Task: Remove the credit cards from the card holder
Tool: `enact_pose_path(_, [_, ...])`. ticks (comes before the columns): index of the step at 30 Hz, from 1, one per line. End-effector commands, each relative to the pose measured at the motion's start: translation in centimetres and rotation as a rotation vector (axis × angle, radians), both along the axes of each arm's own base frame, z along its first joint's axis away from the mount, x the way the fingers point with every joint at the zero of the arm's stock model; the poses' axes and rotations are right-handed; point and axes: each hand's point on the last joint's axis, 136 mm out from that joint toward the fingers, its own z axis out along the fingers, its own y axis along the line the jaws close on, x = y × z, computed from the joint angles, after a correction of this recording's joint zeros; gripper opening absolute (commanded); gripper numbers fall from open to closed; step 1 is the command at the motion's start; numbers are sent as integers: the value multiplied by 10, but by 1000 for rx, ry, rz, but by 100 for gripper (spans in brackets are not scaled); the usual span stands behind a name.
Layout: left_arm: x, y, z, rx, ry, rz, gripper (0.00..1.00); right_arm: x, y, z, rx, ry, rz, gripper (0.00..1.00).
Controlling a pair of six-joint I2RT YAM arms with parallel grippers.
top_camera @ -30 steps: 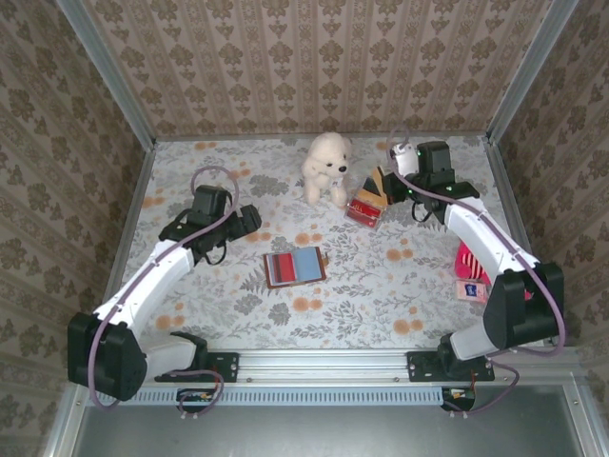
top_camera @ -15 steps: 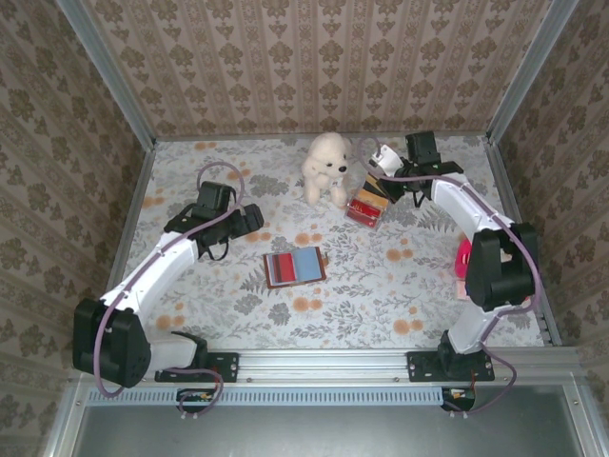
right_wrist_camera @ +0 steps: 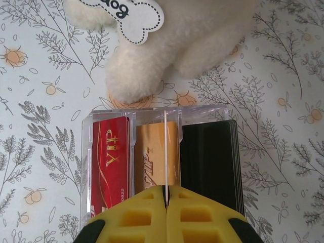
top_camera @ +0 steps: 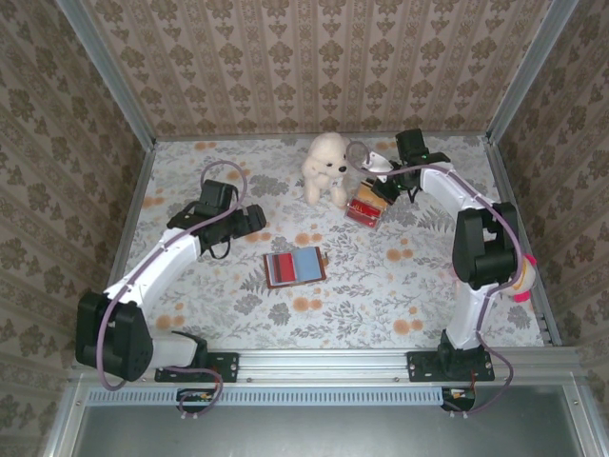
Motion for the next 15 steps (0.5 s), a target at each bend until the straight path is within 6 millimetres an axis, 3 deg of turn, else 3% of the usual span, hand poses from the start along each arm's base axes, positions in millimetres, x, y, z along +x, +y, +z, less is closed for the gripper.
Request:
enact_pose_path(1, [-1, 0, 1, 13, 26, -25, 100, -6, 9, -7, 10, 39, 64, 0])
enact_pose_path(7, [-3, -1, -2, 9, 37, -33, 100, -7, 10, -19, 7, 69, 73, 0])
enact_pose_path(15, [-3, -3, 0, 3, 32, -52, 100, -4, 14, -6, 28, 31, 60, 22])
